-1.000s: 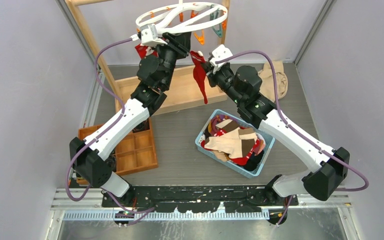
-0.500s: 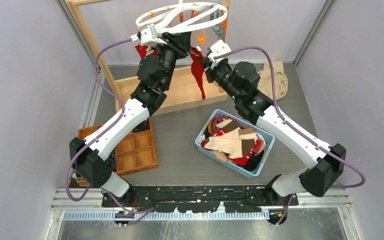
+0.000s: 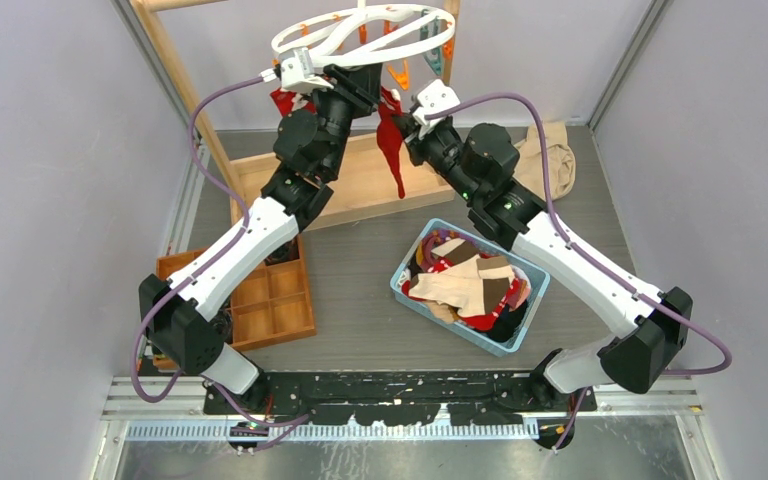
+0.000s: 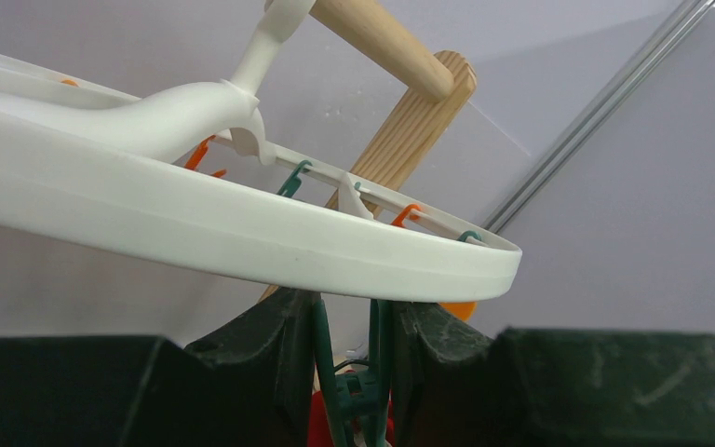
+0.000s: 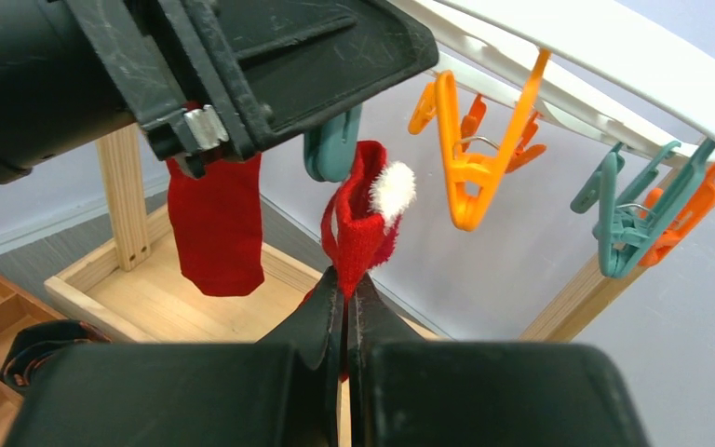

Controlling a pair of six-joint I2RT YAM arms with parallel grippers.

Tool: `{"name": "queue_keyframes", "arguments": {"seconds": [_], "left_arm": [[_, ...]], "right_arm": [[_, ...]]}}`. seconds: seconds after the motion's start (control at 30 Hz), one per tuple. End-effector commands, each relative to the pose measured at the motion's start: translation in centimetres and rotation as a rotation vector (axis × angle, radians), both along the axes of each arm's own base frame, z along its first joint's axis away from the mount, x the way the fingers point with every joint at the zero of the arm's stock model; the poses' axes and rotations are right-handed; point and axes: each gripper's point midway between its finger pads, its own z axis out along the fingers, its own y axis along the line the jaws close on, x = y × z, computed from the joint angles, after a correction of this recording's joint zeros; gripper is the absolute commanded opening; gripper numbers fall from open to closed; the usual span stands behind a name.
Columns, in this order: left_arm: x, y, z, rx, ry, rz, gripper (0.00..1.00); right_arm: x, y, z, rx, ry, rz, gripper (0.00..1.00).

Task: Clip the socks to the hanger
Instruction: Clamp the sock onto the hanger.

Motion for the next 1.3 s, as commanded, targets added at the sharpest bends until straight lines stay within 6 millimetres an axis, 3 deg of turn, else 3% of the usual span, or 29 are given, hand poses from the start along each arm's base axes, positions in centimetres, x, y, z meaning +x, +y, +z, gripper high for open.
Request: {"name": "queue_keyframes", "arguments": {"seconds": [0.0,0.63,1.27], "left_arm": [[0.3,1.3,0.8,-0.019,0.01,0.038,0.0],[0.0,2.0,1.3,-0.037,0.008,0.048,0.0],[0.2,1.9,0.7,-0.033,0.026,0.048,0.0]], "right_arm": [[-1.4,0.2,4.3,0.059,-0.107,0.029,0.01],[-2.1,-0.6,2.0,0.009,-0.062,0.007,0.01],[-2.8,0.0,2.1,-0.001,-0.07,0.043,0.01]]}}
